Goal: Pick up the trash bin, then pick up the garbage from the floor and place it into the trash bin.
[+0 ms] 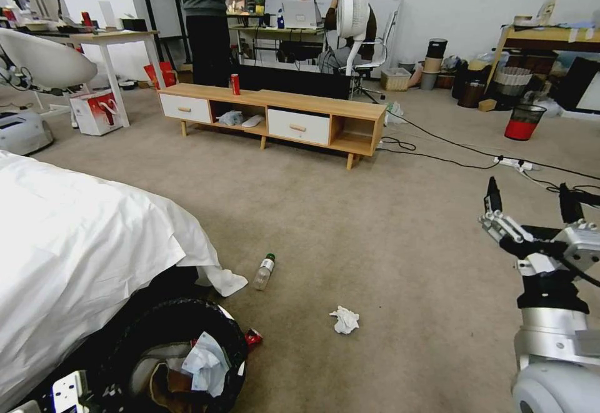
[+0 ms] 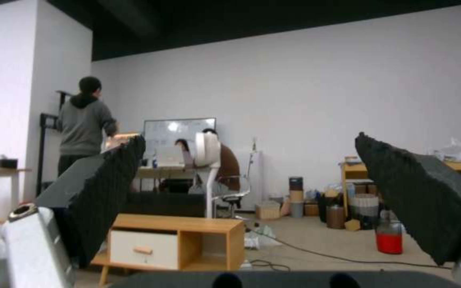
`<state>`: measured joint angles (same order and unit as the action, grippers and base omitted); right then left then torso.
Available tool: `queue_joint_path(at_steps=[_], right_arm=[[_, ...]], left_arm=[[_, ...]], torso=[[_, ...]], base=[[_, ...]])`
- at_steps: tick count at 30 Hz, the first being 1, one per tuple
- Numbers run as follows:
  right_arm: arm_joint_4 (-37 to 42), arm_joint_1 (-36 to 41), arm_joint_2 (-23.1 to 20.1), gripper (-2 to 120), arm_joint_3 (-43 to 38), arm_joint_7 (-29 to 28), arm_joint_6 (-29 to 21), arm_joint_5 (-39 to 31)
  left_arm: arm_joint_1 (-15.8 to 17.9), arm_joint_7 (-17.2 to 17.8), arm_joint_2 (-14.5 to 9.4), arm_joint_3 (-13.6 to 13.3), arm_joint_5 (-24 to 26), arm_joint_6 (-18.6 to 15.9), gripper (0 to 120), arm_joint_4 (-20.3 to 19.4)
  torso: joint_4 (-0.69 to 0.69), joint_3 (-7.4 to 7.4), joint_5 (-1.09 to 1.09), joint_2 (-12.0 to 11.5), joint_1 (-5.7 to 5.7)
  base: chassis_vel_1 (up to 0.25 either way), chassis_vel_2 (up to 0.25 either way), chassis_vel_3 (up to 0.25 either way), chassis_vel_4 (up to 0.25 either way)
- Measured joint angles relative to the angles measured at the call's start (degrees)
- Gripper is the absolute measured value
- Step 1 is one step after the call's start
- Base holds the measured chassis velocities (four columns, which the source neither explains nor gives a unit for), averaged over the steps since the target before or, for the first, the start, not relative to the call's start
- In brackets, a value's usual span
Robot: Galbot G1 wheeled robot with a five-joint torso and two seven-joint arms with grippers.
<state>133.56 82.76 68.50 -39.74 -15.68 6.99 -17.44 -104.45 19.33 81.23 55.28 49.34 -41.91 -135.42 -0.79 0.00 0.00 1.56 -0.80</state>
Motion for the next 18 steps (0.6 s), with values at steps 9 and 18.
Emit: queue_joint_path(at_steps=[9, 18], right_arm=[[-1.93, -0.65, -2.2, 100, 1.89, -0.07, 0.24, -0.36], [-3.34, -1.62, -3.8, 100, 3.37, 0.08, 0.26, -0.48]], left_arm=[[-0.28, -0.71, 0.8, 0.22, -0.34, 0.3, 0, -0.19], [-0.36, -0.8, 0.87, 0.53, -0.23, 0.35, 0, -0.19]], torso=[[0.0, 0.0, 0.0, 0.0, 0.0], [0.0, 0.0, 0.0, 0.0, 0.0]], base=[[0.0, 0.0, 0.0, 0.0], [0.0, 0.0, 0.0, 0.0]])
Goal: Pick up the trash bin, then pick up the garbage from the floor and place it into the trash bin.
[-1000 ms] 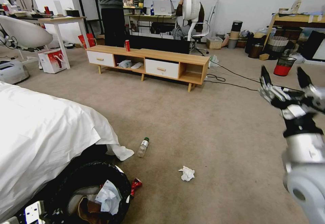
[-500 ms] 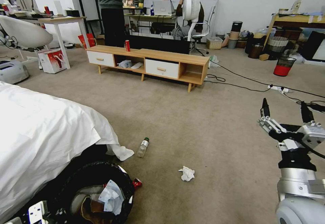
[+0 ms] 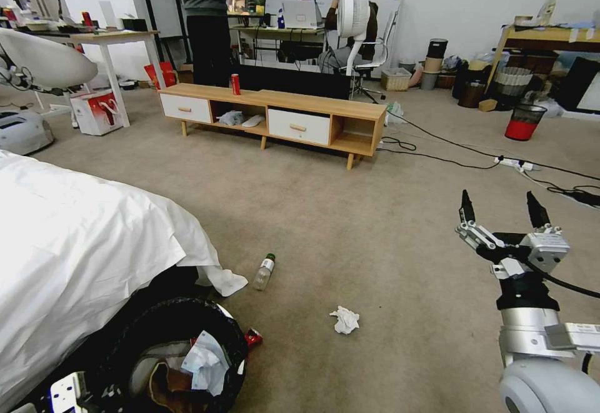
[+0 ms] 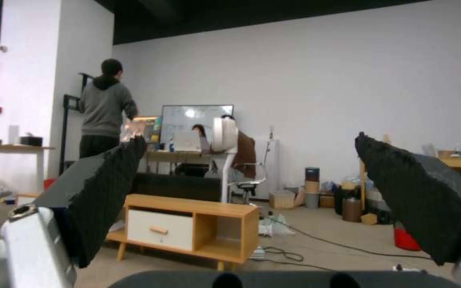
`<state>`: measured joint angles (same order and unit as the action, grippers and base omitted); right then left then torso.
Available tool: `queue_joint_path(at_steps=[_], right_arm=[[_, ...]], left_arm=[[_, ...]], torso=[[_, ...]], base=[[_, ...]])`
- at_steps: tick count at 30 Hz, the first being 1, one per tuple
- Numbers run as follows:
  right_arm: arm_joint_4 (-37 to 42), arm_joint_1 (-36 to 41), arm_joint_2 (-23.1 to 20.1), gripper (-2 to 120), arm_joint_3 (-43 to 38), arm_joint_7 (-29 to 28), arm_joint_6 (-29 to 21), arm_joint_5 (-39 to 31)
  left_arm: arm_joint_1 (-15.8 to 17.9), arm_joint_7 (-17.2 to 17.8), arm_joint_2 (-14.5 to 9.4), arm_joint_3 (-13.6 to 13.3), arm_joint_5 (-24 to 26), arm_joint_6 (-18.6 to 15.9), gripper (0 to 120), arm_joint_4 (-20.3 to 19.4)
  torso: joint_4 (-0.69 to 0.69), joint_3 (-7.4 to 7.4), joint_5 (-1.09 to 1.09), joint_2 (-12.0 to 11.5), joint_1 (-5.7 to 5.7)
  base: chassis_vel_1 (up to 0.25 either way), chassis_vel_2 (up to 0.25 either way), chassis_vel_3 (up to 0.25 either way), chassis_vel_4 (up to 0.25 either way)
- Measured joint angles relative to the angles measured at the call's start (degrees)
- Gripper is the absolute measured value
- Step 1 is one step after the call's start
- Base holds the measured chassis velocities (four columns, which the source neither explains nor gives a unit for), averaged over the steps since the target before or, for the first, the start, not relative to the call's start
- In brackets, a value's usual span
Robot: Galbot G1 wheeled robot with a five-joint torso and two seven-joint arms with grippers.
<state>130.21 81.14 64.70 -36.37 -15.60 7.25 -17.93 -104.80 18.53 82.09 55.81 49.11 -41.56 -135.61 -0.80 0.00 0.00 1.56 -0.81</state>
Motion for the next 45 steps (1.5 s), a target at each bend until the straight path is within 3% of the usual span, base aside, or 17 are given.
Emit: queue_joint_path(at_steps=[21, 45], right_arm=[[-3.97, -0.4, -1.0, 100, 2.51, 3.99, 4.75, 0.96], [-5.29, -0.97, -1.75, 100, 3.53, 4.08, 4.59, 0.98]], left_arm=[[-0.88, 0.16, -0.1, 0.43, 0.31, 0.27, 0, 0.21], [-0.51, -0.31, 0.45, 0.78, -0.41, 0.61, 0, 0.3]], torso=[[0.0, 0.0, 0.0, -0.01, 0.0], [0.0, 0.0, 0.0, -0.01, -0.01]], base=[[0.0, 0.0, 0.0, 0.0], [0.0, 0.0, 0.0, 0.0]])
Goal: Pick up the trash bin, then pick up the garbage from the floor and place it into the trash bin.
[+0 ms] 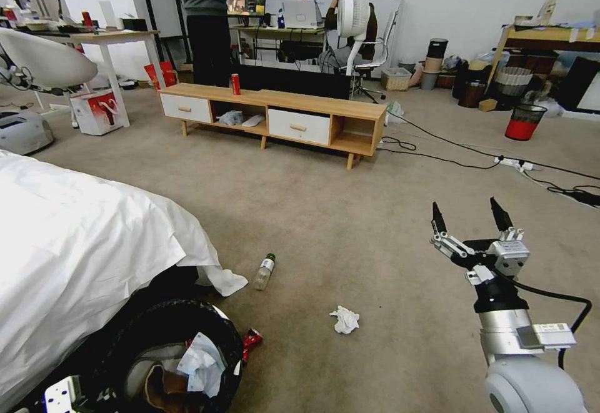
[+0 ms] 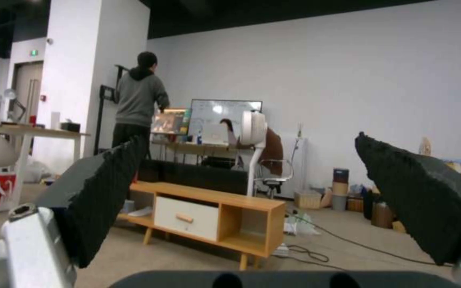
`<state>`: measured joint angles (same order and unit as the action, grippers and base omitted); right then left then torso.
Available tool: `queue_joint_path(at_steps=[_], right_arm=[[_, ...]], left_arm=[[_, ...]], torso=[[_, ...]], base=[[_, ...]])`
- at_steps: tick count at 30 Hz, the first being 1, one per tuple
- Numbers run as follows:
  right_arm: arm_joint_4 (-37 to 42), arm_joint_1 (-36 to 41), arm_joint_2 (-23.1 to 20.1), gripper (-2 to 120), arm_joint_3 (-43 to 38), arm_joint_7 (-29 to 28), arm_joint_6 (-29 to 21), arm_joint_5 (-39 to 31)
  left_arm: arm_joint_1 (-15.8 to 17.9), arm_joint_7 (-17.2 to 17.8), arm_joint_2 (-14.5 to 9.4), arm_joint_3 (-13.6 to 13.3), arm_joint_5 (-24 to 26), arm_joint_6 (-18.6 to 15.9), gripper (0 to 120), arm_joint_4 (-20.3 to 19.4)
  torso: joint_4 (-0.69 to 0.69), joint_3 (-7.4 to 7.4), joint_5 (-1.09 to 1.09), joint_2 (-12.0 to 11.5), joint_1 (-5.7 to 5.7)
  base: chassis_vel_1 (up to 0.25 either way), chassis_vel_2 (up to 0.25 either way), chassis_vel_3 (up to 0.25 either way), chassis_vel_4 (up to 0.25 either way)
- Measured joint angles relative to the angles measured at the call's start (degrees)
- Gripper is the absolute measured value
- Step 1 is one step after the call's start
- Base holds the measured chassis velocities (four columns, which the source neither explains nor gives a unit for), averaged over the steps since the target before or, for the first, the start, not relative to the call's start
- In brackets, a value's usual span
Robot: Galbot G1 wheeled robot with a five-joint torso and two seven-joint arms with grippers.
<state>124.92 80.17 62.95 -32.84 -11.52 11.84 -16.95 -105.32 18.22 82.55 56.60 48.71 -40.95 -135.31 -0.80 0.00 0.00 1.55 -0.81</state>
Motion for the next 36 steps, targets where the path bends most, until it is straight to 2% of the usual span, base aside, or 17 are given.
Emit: queue_joint_path(at_steps=[14, 31, 36], right_arm=[[-0.93, -0.39, 0.17, 100, 0.69, 0.08, -0.06, 0.54], [-1.74, -1.02, 0.45, 100, 1.4, 0.09, -0.11, 0.77], [-1.74, -1.07, 0.43, 100, 1.47, 0.09, -0.14, 0.79]], left_arm=[[0.71, 0.01, -0.03, 0.06, 0.09, -0.42, 0, 0.72], [0.85, 0.11, -0.06, 0.31, 0.43, -0.4, 0, 0.9], [0.73, 0.11, -0.05, 0.43, 0.49, -0.32, 0, 0.85]], torso=[[0.0, 0.0, 0.0, 0.0, 0.0], [-0.03, 0.0, 0.0, 0.0, 0.0], [0.02, 0.0, 0.0, 0.0, 0.01]], base=[[-0.008, -0.007, -0.006, -0.004], [-0.084, -0.079, -0.087, -0.084], [-0.02, -0.015, -0.029, -0.014]])
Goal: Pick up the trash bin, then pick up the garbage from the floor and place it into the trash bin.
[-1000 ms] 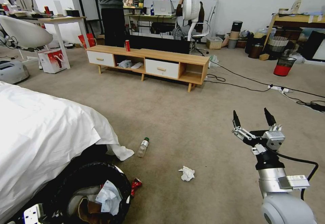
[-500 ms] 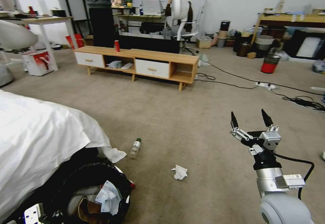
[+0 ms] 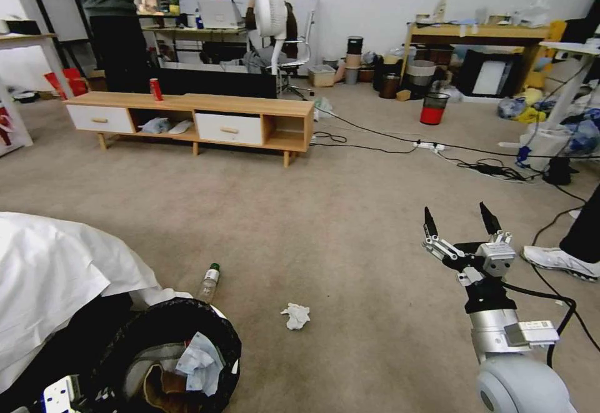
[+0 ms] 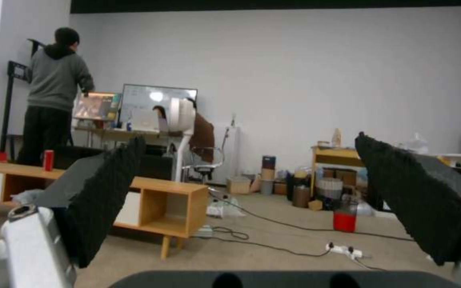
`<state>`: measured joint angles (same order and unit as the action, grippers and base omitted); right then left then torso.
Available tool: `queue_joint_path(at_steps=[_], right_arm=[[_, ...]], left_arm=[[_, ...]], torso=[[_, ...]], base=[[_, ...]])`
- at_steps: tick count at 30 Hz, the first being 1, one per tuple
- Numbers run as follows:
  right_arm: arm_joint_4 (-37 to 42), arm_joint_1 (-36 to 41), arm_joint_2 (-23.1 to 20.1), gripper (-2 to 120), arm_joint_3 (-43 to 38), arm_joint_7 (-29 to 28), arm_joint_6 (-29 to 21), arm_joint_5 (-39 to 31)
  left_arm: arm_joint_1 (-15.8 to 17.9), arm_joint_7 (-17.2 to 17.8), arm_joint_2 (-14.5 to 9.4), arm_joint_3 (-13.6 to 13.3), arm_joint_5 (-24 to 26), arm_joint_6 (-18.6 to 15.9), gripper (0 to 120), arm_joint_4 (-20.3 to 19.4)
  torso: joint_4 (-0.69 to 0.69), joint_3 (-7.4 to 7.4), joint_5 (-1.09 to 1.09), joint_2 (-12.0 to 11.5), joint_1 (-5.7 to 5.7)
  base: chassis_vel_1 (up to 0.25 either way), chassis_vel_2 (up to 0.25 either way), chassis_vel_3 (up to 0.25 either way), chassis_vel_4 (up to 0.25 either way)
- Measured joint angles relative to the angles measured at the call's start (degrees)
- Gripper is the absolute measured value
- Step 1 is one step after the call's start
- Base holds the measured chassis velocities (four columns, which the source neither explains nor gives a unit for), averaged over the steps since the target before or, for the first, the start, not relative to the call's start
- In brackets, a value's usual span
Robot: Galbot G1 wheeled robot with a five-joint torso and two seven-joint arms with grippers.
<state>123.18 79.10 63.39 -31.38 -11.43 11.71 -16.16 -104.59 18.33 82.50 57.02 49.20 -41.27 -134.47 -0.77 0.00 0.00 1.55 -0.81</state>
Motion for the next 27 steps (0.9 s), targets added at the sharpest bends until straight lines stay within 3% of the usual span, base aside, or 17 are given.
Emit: queue_joint_path(at_steps=[27], right_arm=[[0.02, 0.66, -0.14, 100, 0.59, -0.66, 0.2, 1.26]], left_arm=[[-0.91, 0.15, -0.09, 0.25, 0.24, 0.82, 0, -0.85]], torso=[[-0.03, 0.0, 0.0, 0.0, 0.0]], base=[[0.0, 0.0, 0.0, 0.0]])
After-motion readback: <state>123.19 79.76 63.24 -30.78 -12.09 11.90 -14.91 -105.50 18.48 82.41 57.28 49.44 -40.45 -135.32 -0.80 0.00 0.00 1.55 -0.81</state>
